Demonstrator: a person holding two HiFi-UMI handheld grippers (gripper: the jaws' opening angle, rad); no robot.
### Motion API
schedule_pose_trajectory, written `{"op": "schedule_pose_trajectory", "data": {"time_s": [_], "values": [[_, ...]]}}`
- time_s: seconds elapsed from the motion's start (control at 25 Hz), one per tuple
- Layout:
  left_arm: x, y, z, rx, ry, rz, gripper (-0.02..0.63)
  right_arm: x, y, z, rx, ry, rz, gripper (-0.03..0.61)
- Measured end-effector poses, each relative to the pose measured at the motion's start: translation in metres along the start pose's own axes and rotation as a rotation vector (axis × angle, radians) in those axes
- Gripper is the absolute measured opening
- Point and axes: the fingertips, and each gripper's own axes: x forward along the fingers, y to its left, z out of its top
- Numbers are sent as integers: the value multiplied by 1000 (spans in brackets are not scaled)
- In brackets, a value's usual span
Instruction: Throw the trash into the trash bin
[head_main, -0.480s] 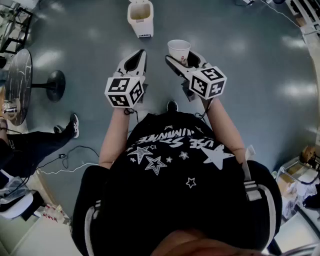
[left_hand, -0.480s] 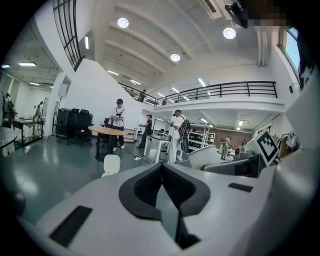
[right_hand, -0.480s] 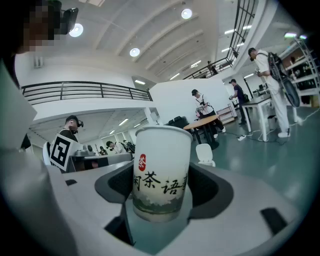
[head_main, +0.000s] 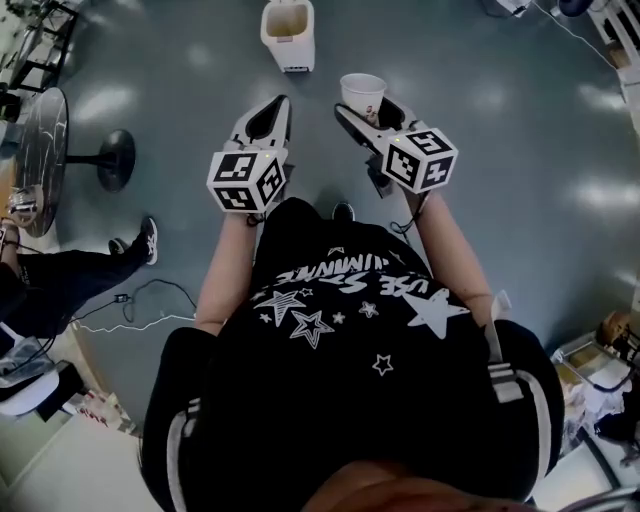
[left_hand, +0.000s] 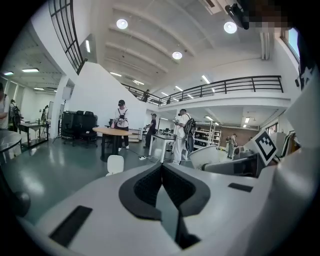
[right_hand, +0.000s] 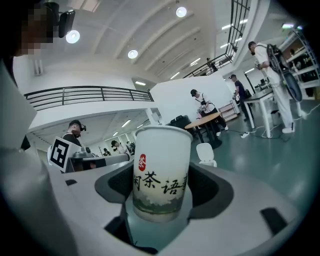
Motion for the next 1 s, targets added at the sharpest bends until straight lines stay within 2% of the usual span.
{"op": "schedule_pose_trajectory", "data": {"time_s": [0.28,0.68,1.0], "values": [[11,5,-2,4,10,-15,11,11,-6,-6,7,19,8,318],[52,45,2,-22,21,-59,11,45,-27,7,18,21,-61,318],[104,106,16,-82,13,-76,11,117,-56,33,24,42,-93,318]]}}
